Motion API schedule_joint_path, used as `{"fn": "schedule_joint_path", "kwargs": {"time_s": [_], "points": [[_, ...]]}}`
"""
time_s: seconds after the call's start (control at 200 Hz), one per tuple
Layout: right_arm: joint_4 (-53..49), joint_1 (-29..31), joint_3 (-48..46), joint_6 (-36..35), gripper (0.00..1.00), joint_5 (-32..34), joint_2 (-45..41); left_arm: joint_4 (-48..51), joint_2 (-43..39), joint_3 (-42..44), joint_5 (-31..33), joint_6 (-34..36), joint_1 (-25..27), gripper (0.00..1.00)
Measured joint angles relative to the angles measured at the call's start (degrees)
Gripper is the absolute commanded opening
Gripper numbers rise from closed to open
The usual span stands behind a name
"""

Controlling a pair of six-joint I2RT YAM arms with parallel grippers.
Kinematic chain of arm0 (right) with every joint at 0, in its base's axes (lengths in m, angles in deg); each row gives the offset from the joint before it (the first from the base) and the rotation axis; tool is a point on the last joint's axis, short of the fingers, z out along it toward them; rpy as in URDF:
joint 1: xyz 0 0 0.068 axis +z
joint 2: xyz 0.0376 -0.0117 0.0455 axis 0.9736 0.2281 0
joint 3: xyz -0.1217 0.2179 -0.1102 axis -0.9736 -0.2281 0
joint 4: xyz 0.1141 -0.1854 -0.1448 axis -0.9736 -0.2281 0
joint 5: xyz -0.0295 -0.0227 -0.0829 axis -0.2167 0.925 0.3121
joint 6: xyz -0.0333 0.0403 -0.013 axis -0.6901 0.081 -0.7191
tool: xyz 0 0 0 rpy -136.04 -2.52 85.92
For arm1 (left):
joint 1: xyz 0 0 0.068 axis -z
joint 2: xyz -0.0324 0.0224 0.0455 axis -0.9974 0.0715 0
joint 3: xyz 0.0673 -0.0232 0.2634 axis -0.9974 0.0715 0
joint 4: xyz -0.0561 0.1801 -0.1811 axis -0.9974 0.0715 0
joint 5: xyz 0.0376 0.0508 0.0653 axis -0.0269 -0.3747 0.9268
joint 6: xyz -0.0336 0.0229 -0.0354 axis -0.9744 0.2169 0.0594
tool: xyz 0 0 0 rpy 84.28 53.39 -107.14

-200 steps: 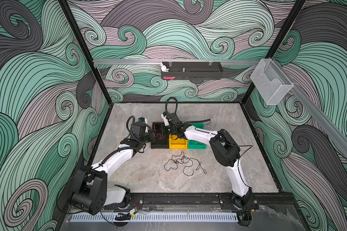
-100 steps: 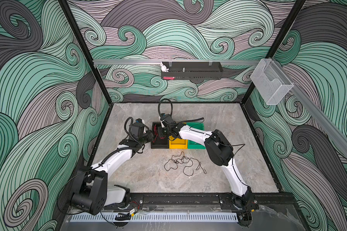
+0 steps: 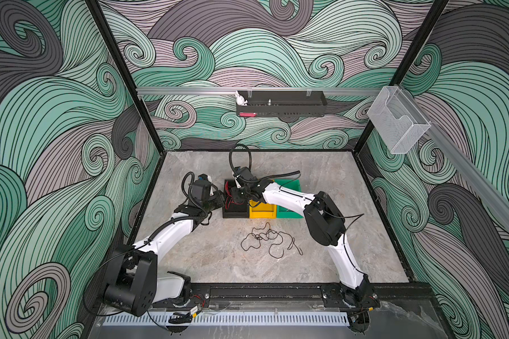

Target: Untangle the cables

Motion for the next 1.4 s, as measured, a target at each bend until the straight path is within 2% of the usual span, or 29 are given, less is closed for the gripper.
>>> {"fn": "schedule_joint_path", "kwargs": {"time_s": [0.345, 0.56, 0.936, 1.266, 1.341, 1.401], "points": [[-2.99, -0.04, -0.02, -1.44, 0.37, 0.22, -3.98, 0.0, -0.61, 0.02, 0.0, 0.02, -0.02, 0.39], [-4.87, -0.13, -1.09, -2.43, 0.52, -0.13, -4.61, -0.2, 0.22, -0.13, -0.26, -0.09, -0.15, 0.39], [-5.01, -1.97, -5.03, -2.29, 0.5, -3.76, -8.92, -3.5, 4.83, -2.49, -4.35, -2.69, -0.76, 0.42], [-3.67, -2.78, -7.3, -1.57, 0.47, -5.09, -9.14, -5.7, 6.84, -5.79, -8.85, -6.03, -0.76, 0.42], [-3.61, -2.91, -7.5, -1.25, 0.47, -5.29, -9.14, -6.67, 9.18, -6.71, -9.84, -6.54, -0.76, 0.4], [-3.45, -2.97, -7.52, -1.2, 0.47, -5.42, -9.14, -7.04, 10.56, -6.75, -10.38, -6.95, -0.76, 0.33]]}}
